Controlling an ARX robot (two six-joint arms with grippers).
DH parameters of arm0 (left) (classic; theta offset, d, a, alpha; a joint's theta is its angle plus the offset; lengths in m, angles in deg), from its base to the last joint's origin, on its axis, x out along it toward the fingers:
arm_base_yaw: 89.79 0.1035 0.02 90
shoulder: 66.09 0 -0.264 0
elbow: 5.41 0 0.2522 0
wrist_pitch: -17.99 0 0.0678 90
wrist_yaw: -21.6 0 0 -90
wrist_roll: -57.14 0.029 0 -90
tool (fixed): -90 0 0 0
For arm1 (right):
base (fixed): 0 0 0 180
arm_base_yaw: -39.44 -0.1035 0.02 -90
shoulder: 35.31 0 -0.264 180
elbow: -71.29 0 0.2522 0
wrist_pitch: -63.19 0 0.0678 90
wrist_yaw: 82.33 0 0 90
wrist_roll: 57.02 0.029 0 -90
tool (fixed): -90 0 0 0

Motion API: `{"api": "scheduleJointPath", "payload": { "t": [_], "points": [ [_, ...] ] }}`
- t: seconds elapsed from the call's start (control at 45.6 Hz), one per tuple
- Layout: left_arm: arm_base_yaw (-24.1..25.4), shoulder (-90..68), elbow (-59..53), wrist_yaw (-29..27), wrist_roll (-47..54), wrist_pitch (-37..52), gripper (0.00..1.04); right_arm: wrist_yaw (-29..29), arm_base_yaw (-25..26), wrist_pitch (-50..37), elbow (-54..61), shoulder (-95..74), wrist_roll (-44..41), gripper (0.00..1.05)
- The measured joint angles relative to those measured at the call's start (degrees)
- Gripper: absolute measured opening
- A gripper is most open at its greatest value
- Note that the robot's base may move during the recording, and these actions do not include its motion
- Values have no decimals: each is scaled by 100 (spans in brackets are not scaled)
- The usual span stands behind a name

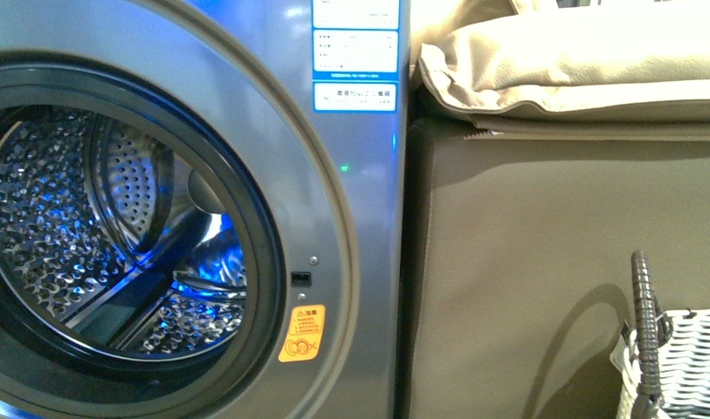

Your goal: Collect clothes from washing machine

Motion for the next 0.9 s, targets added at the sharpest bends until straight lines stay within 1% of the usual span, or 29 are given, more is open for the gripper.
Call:
{"api": "scheduleJointPath", "payload": {
  "t": [0.022,0.044,0.088,0.154,0.263,0.373,0.483,0.593,0.724,0.9],
  "points": [
    [166,531,-855,122,11,426,61,0,2,0,0,0,0,2],
    [238,761,-1217,179,20,608,58,0,0,2,0,0,0,2],
    [533,1554,-2575,304,31,1220,47,0,2,0,0,0,0,2],
    [734,2194,-3797,511,46,1711,37,2,0,2,0,0,0,2],
    [1029,3032,-5436,813,59,2339,19,0,2,0,0,0,0,2],
    [1244,3497,-6518,1091,66,2774,3,2,0,0,0,0,0,2],
    [1421,3753,-7536,1432,96,3126,4,0,0,2,0,0,0,2],
    [1781,4146,-8550,1506,90,3556,4,0,2,0,0,0,0,2],
    [1915,4629,-9213,1814,96,3821,4,0,2,2,0,0,0,2],
    [2127,5060,-9711,1939,94,3963,4,0,2,0,0,0,0,2]
  ]
}}
